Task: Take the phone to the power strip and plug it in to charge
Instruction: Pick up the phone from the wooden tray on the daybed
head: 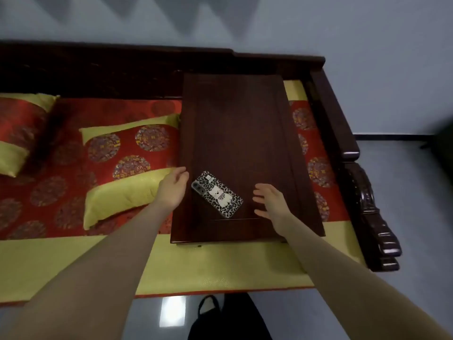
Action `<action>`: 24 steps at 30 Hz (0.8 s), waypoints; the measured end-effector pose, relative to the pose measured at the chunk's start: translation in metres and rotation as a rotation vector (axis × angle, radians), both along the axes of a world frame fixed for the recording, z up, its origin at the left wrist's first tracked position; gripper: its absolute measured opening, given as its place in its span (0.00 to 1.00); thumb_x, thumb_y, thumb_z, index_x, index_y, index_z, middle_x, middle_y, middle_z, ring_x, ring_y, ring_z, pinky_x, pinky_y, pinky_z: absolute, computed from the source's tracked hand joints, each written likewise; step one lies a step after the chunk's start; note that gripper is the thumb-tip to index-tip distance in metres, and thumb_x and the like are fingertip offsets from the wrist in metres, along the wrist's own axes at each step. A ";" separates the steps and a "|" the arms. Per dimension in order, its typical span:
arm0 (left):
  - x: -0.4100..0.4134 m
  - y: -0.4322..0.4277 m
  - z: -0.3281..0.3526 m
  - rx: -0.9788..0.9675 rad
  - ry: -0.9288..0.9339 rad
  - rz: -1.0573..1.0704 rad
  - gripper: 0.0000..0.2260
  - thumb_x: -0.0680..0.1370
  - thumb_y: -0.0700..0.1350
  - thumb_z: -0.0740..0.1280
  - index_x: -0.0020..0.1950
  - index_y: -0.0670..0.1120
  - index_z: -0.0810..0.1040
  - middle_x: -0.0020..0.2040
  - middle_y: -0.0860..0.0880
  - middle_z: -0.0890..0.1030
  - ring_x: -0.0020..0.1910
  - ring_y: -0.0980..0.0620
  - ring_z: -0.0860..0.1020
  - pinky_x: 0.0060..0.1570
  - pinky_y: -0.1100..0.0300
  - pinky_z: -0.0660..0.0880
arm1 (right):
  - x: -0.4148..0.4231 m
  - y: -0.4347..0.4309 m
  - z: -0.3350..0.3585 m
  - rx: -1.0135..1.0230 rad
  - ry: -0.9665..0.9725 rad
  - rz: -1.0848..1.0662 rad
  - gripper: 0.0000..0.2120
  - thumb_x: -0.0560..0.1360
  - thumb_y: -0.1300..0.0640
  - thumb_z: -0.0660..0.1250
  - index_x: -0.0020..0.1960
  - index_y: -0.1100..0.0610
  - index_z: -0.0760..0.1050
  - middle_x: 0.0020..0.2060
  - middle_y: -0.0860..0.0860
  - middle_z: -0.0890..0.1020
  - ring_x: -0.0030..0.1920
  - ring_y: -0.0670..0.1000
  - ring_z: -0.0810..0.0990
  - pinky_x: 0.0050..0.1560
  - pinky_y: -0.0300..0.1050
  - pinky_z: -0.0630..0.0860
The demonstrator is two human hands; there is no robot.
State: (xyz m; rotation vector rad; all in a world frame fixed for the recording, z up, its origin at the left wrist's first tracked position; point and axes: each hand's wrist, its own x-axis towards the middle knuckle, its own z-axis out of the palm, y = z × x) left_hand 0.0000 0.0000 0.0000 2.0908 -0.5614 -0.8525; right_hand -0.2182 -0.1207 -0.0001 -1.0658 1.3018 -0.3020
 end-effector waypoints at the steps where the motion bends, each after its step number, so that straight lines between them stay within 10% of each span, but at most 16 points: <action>1: 0.004 -0.005 -0.008 0.010 0.030 0.021 0.19 0.79 0.49 0.58 0.68 0.46 0.72 0.64 0.42 0.78 0.63 0.45 0.75 0.67 0.46 0.68 | 0.004 -0.005 -0.007 0.026 0.019 -0.012 0.11 0.80 0.54 0.58 0.57 0.55 0.75 0.59 0.55 0.78 0.56 0.53 0.77 0.54 0.54 0.76; 15: 0.022 -0.046 -0.046 0.070 0.433 0.159 0.23 0.80 0.58 0.51 0.65 0.44 0.72 0.63 0.44 0.78 0.58 0.50 0.75 0.58 0.50 0.74 | 0.031 -0.017 -0.055 0.298 0.039 -0.151 0.25 0.79 0.39 0.51 0.59 0.57 0.75 0.52 0.57 0.78 0.52 0.55 0.78 0.50 0.57 0.80; 24: 0.007 -0.039 -0.053 0.213 0.496 0.011 0.13 0.74 0.50 0.70 0.56 0.49 0.77 0.52 0.47 0.82 0.46 0.50 0.79 0.55 0.51 0.77 | 0.036 -0.018 -0.055 0.282 0.040 -0.093 0.20 0.77 0.42 0.60 0.59 0.55 0.76 0.53 0.53 0.77 0.55 0.51 0.76 0.52 0.56 0.79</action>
